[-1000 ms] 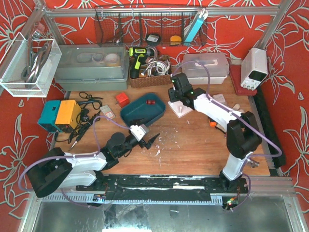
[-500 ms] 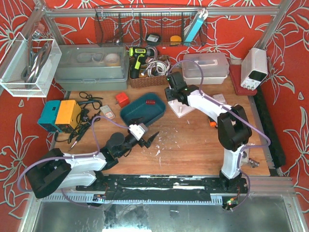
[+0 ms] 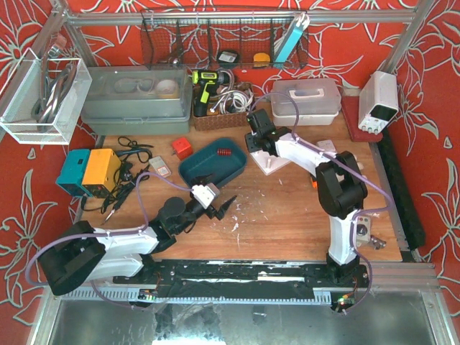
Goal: Install the large spring
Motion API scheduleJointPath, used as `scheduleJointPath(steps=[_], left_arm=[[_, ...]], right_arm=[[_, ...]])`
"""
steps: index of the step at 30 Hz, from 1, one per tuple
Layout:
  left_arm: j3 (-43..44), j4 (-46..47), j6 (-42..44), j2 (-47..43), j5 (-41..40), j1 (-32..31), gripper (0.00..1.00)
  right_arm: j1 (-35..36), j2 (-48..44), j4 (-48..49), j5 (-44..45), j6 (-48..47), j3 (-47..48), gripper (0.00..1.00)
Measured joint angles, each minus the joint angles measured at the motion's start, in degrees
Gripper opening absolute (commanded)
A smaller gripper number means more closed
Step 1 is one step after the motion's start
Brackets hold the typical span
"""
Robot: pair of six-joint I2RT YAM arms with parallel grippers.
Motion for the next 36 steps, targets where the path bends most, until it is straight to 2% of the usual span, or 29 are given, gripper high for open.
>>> scheduleJointPath(steps=[8, 15, 21, 27, 31, 36], left_arm=[[0.0, -0.07, 0.0, 0.02, 0.0, 0.0, 1.0], [0.0, -0.2, 0.02, 0.02, -0.13, 0.0, 1.0], [0.26, -1.51, -0.39, -0.31, -0.2, 0.0, 1.0], [4.55, -6.67, -2.58, -0.72, -2.23, 0.0, 1.0], [7.28, -9.84, -4.9, -0.76, -4.2, 0.0, 1.0], [10.4, -15.93, -9.92, 0.48, -9.05, 0.5, 1.0]], right_arm=[[-0.5, 1.79, 0.33, -0.94, 0.35, 0.11, 0.4], [-0.98, 2.49, -1.4, -1.05, 0.57, 2.27, 0.58], [-0.98, -0.2, -4.66, -1.92, 0.9, 2.75, 0.69], [-0.98, -12.31, -6.8, -5.84, 2.6, -3.58, 0.78], [-0.92, -23.02, -6.78, -8.98, 4.46, -10.97, 0.92], [-0.22, -34.62, -6.51, -11.5, 5.66, -21.55, 0.97]])
